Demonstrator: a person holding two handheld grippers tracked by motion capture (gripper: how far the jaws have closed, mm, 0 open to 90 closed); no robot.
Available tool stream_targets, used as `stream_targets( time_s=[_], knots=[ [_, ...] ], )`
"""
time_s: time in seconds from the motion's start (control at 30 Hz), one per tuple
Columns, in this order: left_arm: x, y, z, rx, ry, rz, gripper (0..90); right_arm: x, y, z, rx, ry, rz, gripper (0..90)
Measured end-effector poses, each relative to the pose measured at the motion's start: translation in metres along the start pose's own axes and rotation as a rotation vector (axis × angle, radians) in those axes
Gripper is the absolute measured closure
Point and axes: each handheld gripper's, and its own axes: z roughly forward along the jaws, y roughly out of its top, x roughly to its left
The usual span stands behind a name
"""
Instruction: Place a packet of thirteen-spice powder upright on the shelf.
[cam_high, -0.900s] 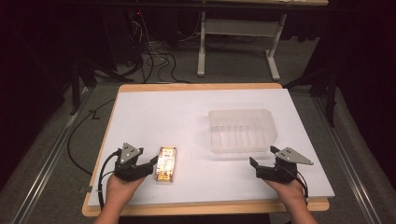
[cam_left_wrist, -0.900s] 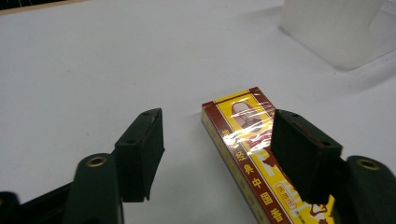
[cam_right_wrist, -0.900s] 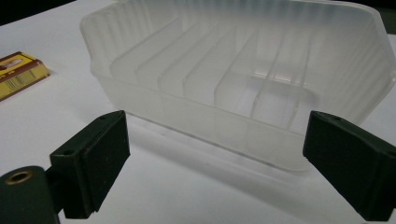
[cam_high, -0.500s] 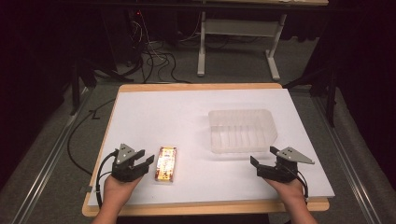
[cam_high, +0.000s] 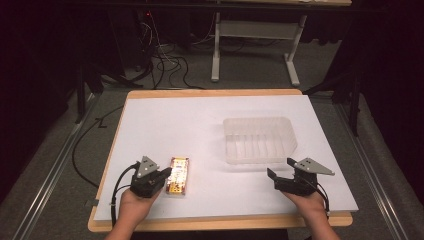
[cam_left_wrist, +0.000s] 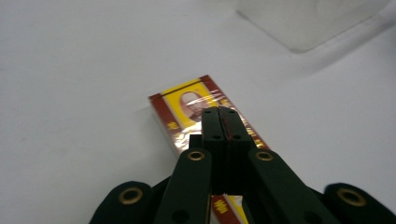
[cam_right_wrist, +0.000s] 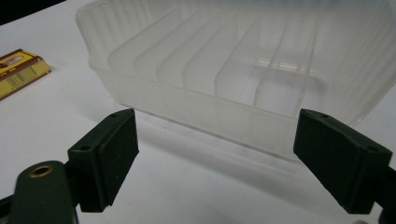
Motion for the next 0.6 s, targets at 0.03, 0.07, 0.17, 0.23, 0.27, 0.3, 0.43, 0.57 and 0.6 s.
stream_targets(
  time_s=[0.03,0.07,0.17,0.23,0.27,0.3,0.43,0.57,0.6],
  knots=[
    [-0.005,0.001,0.002,0.008,-0.007,0.016,90.0,0.000,0.000,0.000,-0.001,-0.001,0.000,14.4],
    [-0.010,0.001,0.005,0.016,-0.027,0.025,90.0,0.000,0.000,0.000,-0.001,-0.001,0.000,14.4],
    [-0.024,0.002,0.013,0.067,-0.067,0.059,90.0,0.000,0.000,0.000,-0.001,0.001,-0.001,14.7],
    [-0.032,0.002,0.018,0.098,-0.084,0.083,90.0,0.000,0.000,0.000,0.000,0.001,-0.004,14.8],
    [-0.037,0.002,0.021,0.119,-0.097,0.099,90.0,0.001,0.000,0.000,0.005,0.001,-0.003,14.8],
    [-0.037,0.002,0.021,0.119,-0.097,0.099,90.0,0.001,0.000,0.000,0.005,0.001,-0.003,14.8],
    [-0.051,-0.002,0.029,0.175,-0.114,0.151,90.0,0.001,0.000,0.001,0.005,0.002,-0.004,14.9],
    [-0.058,-0.003,0.036,0.218,-0.098,0.183,90.0,0.000,0.000,0.000,0.002,0.002,-0.005,15.0],
    [-0.058,-0.003,0.037,0.228,-0.093,0.184,90.0,0.000,0.000,0.000,0.002,0.002,-0.005,15.0]
  ],
)
